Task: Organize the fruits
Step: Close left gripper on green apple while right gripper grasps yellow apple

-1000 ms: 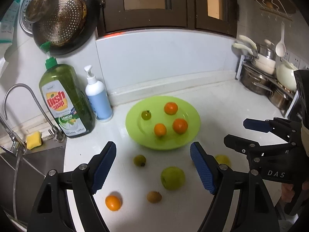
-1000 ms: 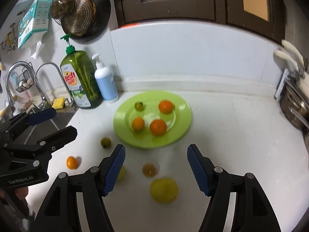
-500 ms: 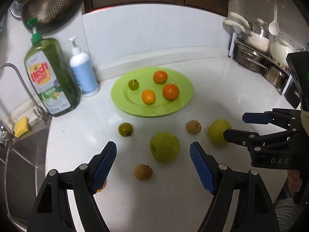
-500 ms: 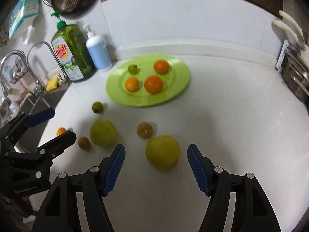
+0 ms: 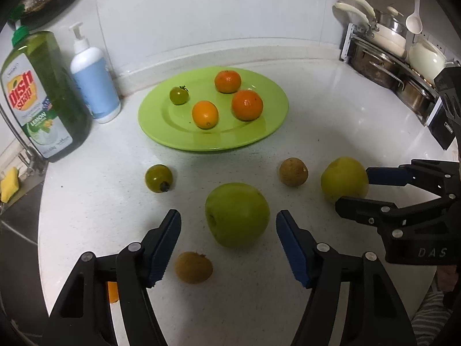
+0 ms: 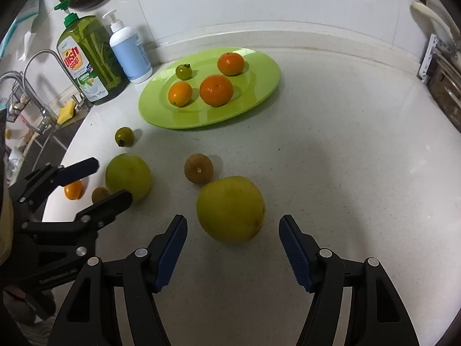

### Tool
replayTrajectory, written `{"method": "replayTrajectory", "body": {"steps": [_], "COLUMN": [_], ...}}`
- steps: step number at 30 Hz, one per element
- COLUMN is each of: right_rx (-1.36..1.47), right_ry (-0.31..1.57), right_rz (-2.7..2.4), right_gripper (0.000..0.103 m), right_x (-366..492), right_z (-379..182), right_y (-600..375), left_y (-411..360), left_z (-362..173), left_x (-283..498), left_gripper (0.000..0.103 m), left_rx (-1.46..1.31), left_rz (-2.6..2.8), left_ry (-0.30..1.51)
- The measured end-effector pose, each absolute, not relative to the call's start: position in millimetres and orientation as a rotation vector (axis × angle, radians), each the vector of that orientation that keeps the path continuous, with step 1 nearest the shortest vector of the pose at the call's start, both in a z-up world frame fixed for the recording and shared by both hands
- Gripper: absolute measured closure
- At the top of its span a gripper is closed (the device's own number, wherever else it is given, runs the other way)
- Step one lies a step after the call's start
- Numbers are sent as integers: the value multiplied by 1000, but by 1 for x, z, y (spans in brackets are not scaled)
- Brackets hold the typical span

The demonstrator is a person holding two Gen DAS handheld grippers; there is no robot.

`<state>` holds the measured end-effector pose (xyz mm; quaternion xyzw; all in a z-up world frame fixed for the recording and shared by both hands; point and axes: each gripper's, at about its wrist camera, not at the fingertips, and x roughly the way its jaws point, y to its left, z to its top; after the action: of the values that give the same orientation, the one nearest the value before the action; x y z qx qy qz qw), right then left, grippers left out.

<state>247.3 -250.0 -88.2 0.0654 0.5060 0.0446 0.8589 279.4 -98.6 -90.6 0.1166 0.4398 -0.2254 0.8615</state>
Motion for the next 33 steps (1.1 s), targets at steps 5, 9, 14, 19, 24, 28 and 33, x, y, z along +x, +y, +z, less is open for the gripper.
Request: {"method": "replayTrajectory", "body": {"steps": [5,9,14,19,24,28,33], "right_rx": [143,141,139,136,131,131,134], "right_ry": [1074,1078,1080,1078,1073,1072,1064], "right_rz": [106,114,120,119,120,119,116], "right_gripper": [40,43,50,52,52,52,52], "right_x": [254,256,258,258,257,256,256], "right_z": [-93,-96,-97,-98,-97,-98,-96], "right_y": [-249,-248,-248,-247,-248,-248,-248], "left_y": [-106,-109,-111,-111,-111,-110,-109], "left_z": [-97,-101,-102,-101,-101,-101,-96], "left_x": [287,292,294,294,293,293,291], "left_gripper": [40,50,54,54,54,54,54], "left_rx": [248,244,252,250,253,250,239], "left_rz": [-479,-483,-483,-484,-486,-488,-490], "left_ry": [944,963,966,967,965,964,947]}}
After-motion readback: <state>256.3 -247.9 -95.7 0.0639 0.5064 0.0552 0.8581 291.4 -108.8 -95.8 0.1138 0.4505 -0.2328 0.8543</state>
